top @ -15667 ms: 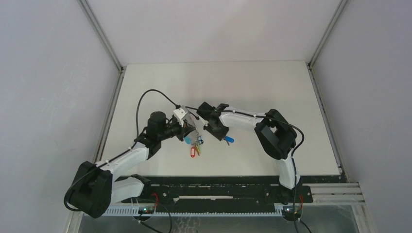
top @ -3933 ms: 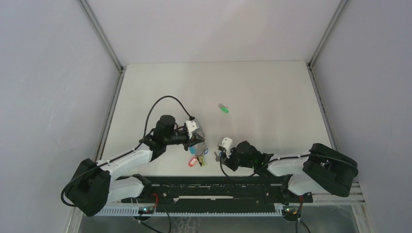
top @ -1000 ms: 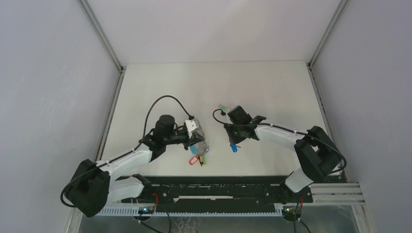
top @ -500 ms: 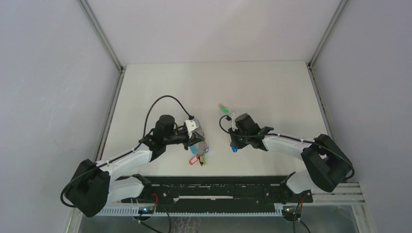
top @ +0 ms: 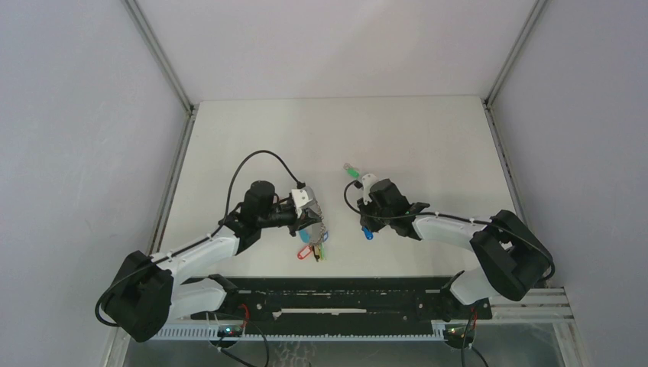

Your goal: Put the keys on the keyring

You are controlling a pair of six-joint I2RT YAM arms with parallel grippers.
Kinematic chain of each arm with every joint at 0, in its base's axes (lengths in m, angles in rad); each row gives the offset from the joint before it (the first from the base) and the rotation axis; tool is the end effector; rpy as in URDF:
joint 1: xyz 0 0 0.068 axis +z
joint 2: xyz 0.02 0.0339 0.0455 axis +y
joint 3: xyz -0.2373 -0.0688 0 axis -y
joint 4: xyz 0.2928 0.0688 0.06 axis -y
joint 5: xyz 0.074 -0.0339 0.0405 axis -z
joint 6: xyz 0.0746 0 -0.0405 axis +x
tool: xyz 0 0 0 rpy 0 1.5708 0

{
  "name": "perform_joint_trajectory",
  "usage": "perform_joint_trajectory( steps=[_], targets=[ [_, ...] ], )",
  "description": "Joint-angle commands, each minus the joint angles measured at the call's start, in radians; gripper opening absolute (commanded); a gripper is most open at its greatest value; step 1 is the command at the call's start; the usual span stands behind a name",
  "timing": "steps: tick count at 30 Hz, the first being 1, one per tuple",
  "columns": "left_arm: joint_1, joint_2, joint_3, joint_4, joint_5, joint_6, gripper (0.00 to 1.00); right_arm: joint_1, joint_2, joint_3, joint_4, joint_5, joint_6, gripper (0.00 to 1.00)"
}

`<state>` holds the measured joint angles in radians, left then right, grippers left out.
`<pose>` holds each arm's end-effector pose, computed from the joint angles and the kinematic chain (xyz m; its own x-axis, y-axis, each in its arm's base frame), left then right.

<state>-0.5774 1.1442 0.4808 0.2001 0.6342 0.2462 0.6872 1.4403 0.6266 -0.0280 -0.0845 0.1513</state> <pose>0.2351 -0.2059 0.1366 -0.1478 0.3306 -0.9321 0.9485 0.3145 -0.0388 0.2532 0.2159 0.0666 -0.6717 -0.3570 -0.6491 -0.5810 0.7975 0.1626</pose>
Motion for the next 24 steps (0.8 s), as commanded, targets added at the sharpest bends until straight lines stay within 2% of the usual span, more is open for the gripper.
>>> perform_joint_trajectory(
  steps=[1,9,12,24],
  targets=[
    [0.005,-0.035,0.011,0.059,0.015,-0.011,0.0,-0.004,0.013,0.0,0.051,-0.015,-0.013,0.13],
    [0.005,-0.034,0.012,0.056,0.018,-0.011,0.0,-0.006,0.014,0.016,0.011,-0.021,-0.01,0.01],
    [0.005,-0.038,0.012,0.053,0.018,-0.01,0.0,-0.006,0.013,0.038,-0.025,-0.019,-0.009,0.0],
    [0.005,-0.038,0.018,0.036,0.024,-0.004,0.0,-0.012,0.124,0.313,-0.421,-0.06,-0.017,0.0]
  ],
)
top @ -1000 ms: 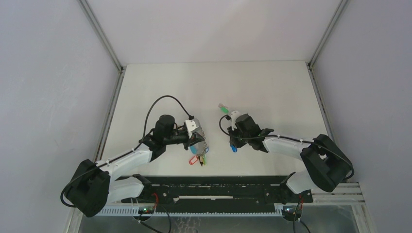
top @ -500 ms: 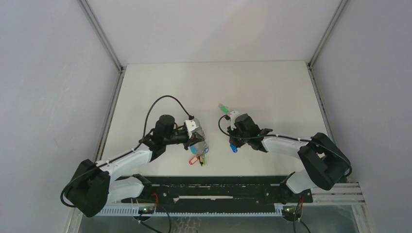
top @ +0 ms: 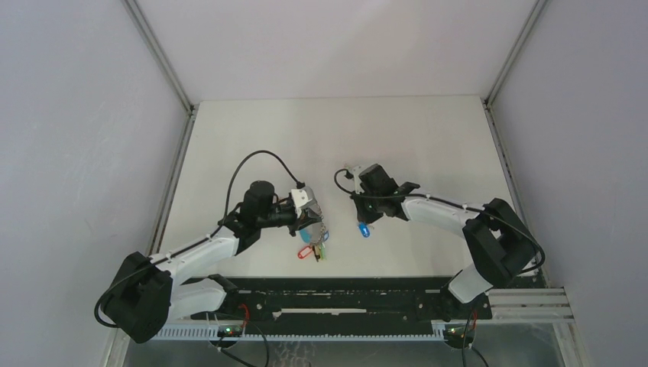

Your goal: Put the keys on the keyring

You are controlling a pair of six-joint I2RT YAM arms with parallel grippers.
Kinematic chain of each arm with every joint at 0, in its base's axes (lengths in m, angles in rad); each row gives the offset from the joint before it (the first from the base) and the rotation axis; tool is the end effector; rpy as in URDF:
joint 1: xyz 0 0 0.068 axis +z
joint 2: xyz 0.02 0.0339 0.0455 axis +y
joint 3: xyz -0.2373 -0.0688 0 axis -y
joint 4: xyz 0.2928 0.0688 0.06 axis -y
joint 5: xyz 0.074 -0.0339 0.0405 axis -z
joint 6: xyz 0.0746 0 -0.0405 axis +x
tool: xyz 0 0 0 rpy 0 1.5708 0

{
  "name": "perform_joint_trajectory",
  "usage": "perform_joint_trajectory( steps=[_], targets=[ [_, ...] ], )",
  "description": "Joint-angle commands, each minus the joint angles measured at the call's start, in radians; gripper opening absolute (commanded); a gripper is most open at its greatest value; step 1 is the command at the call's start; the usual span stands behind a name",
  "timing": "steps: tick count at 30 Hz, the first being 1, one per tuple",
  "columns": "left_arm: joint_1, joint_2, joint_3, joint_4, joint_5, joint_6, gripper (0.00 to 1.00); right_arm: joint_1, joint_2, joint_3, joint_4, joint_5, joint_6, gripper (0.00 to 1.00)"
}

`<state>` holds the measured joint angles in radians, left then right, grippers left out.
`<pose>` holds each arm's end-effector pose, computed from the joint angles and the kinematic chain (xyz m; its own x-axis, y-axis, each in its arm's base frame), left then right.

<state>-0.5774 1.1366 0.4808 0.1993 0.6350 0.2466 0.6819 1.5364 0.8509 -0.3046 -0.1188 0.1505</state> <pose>0.2349 -0.2058 0.1387 -0.1420 0.3271 -0.9343 0.9489 0.3136 -0.0345 0.2721 0.2323 0.0879 -0.7432 -0.4116 -0.5275 -0.5713 0.8007 0.1802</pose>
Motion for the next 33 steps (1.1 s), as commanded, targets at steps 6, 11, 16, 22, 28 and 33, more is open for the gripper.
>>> perform_joint_trajectory(
  steps=[6,11,16,22,28,33],
  targets=[
    [0.005,-0.021,0.025,0.03,0.031,-0.004,0.0,-0.022,0.107,0.196,-0.271,-0.055,-0.034,0.0],
    [0.005,-0.012,0.032,0.02,0.036,0.0,0.0,-0.024,0.171,0.258,-0.318,-0.055,-0.052,0.0],
    [0.005,0.001,0.039,0.009,0.043,0.003,0.0,-0.018,0.228,0.32,-0.374,-0.034,-0.065,0.0],
    [0.005,0.005,0.043,0.009,0.043,0.002,0.0,-0.015,0.271,0.36,-0.385,-0.017,-0.071,0.0],
    [0.005,0.002,0.04,0.01,0.038,0.002,0.0,-0.005,0.287,0.378,-0.382,0.0,-0.081,0.03],
    [0.005,-0.002,0.035,0.021,0.019,-0.005,0.0,0.018,0.225,0.356,-0.349,0.018,-0.092,0.12]
  ],
)
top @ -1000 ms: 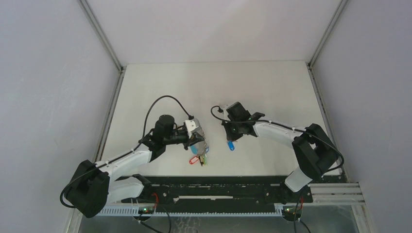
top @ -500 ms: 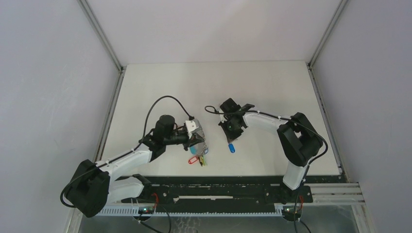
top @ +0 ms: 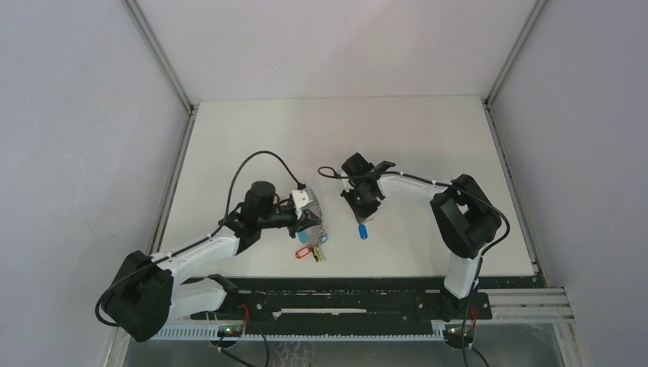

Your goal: Put the keys on the keyring

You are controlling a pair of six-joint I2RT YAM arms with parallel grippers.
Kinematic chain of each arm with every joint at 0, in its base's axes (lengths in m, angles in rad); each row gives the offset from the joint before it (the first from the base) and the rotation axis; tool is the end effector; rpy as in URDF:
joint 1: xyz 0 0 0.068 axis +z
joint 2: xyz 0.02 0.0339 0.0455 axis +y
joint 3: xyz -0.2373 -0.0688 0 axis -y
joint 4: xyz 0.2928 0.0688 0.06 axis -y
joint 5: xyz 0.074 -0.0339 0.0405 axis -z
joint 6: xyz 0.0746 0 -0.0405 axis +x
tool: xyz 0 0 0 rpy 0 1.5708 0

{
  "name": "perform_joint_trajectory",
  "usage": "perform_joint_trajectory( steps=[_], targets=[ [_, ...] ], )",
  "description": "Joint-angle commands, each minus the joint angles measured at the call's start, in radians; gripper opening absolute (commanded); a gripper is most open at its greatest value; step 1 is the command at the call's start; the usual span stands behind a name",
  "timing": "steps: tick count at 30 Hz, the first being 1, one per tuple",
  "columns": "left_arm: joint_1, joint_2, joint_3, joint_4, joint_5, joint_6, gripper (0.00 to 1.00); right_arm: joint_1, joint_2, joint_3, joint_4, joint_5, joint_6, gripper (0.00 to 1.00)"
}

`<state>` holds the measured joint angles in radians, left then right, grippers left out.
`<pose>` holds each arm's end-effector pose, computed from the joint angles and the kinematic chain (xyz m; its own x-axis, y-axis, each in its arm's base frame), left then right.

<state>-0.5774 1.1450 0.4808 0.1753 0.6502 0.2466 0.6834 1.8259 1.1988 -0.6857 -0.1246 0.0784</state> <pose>0.2328 -0.2056 0.1337 -0.1662 0.3402 -0.9255 0.9516 0.3013 -0.0602 0.2965 0.2534 0.0768 -0.7985 -0.5500 -0.2449 -0.5904 0.7949 0.1398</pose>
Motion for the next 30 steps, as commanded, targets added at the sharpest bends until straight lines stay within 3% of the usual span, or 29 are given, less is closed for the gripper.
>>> perform_joint_trajectory(
  steps=[1,14,21,30],
  targets=[
    [0.005,-0.011,0.035,0.045,0.001,-0.005,0.0,0.018,-0.087,-0.007,0.051,0.024,-0.017,0.13],
    [0.005,-0.02,0.027,0.058,-0.001,-0.01,0.0,0.036,-0.371,-0.325,0.375,0.088,-0.007,0.18],
    [0.005,-0.023,0.026,0.059,0.002,-0.012,0.0,0.056,-0.368,-0.415,0.516,0.102,-0.011,0.18],
    [0.005,-0.022,0.026,0.062,0.003,-0.013,0.0,0.066,-0.316,-0.436,0.561,0.111,-0.014,0.17]
  ],
)
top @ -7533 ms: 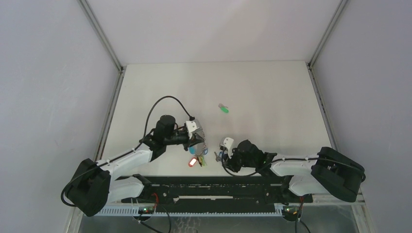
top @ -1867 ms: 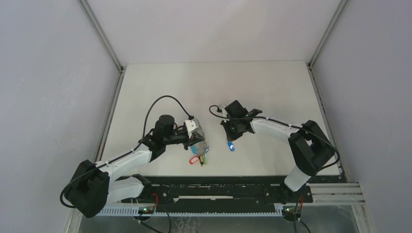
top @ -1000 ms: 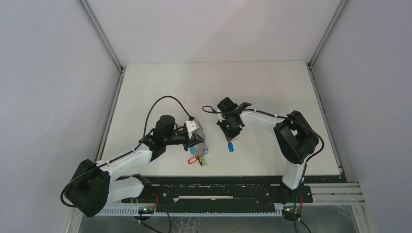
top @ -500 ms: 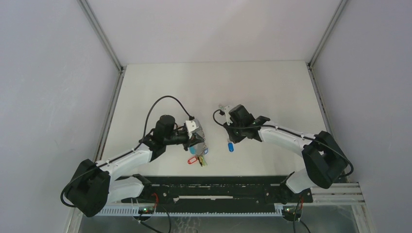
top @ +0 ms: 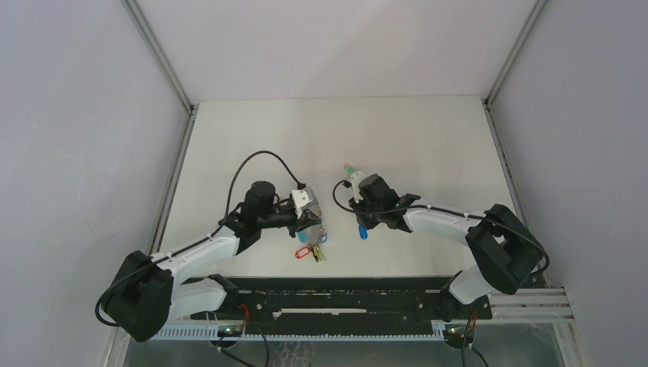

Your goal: Put the keys on the keyring

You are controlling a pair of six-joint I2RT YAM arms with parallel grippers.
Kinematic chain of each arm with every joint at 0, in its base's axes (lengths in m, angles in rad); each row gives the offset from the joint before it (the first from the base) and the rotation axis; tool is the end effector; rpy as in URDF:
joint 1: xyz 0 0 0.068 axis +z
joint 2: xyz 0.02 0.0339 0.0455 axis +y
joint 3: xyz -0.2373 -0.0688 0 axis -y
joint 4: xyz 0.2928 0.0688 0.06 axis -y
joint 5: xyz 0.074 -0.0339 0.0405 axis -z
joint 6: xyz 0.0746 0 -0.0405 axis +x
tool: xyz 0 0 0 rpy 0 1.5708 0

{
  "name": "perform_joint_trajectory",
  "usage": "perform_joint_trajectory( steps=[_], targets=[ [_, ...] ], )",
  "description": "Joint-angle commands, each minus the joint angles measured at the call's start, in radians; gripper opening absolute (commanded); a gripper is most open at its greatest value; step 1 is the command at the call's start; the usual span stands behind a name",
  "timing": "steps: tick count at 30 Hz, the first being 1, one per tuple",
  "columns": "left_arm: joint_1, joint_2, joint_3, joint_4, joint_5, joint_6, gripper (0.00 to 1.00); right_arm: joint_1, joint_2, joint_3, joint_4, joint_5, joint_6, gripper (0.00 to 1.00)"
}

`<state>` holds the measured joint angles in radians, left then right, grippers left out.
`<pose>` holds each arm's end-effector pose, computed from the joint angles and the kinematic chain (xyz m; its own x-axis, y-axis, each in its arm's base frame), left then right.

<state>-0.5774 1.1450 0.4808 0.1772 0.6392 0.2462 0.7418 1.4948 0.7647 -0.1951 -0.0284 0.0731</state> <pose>0.2336 -0.2053 0.1337 -0.1659 0.3415 -0.9251 0.9488 0.3108 -0.0554 0.2563 0.2377 0.0809 -0.6375 -0.4852 -0.5984 -0.6431 0.7629 0.0666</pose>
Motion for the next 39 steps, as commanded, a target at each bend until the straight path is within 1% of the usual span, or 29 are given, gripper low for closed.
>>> perform_joint_trajectory(
  steps=[1,14,32,39],
  targets=[
    [0.004,-0.022,0.026,0.059,0.014,-0.013,0.0,0.008,0.021,0.0,0.07,0.017,-0.006,0.17],
    [0.005,-0.017,0.027,0.06,0.016,-0.013,0.0,0.019,0.048,-0.002,0.045,0.036,0.017,0.16],
    [0.005,-0.008,0.03,0.064,0.025,-0.014,0.0,0.04,0.016,-0.001,-0.003,0.091,0.058,0.14],
    [0.005,-0.014,0.029,0.065,0.025,-0.014,0.0,0.041,0.028,-0.002,0.008,0.088,0.053,0.13]
  ],
)
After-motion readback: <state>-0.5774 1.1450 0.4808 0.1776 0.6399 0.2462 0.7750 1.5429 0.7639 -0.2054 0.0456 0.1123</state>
